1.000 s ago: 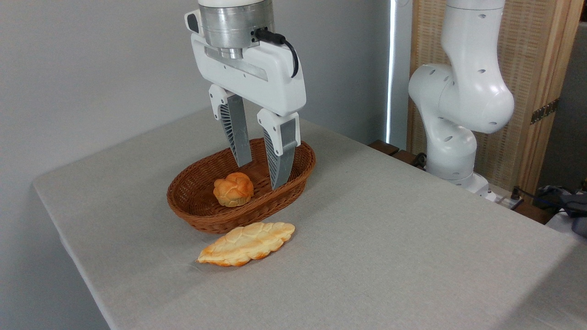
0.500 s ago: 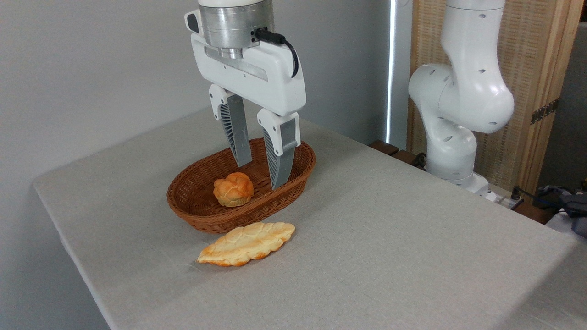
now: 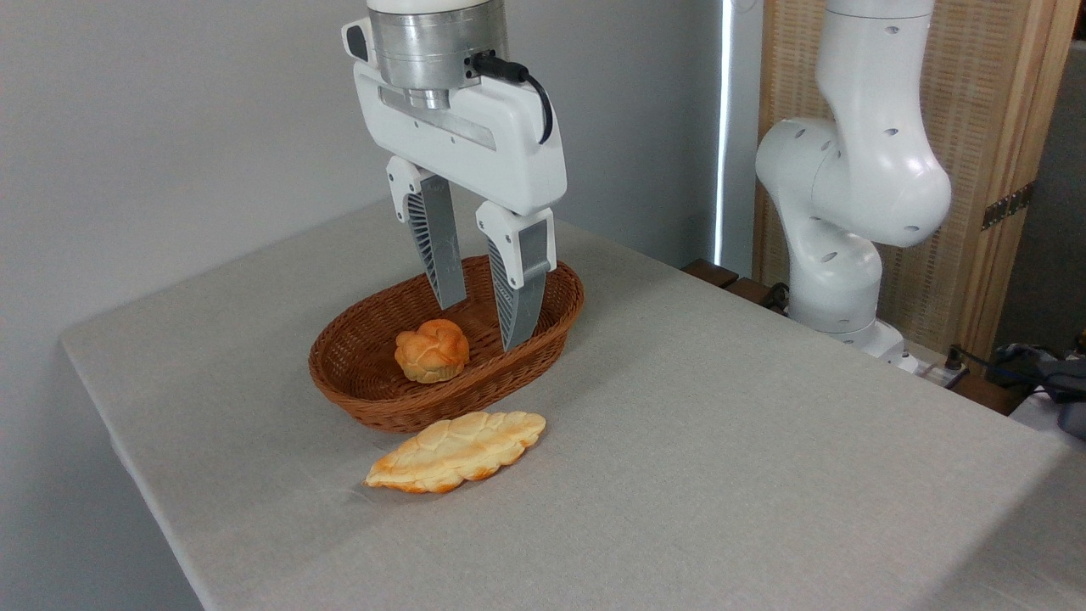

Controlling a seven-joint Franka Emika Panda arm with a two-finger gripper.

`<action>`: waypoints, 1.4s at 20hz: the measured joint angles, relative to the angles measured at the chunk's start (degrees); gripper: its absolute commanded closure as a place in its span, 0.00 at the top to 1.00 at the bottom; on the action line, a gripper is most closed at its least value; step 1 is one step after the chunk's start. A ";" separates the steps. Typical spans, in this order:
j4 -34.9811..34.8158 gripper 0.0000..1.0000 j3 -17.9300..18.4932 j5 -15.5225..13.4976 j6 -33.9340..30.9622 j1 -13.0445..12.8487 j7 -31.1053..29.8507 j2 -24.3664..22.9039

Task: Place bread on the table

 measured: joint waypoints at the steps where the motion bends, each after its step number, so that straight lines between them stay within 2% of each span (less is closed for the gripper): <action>1: 0.00 1.00 0.00 0.00 0.00 0.00 0.00 0.00; 21: -0.01 1.00 -0.49 0.00 -1.55 -0.09 -0.39 0.01; 28: -0.19 1.00 -2.06 -0.28 -1.60 -0.40 -2.70 0.47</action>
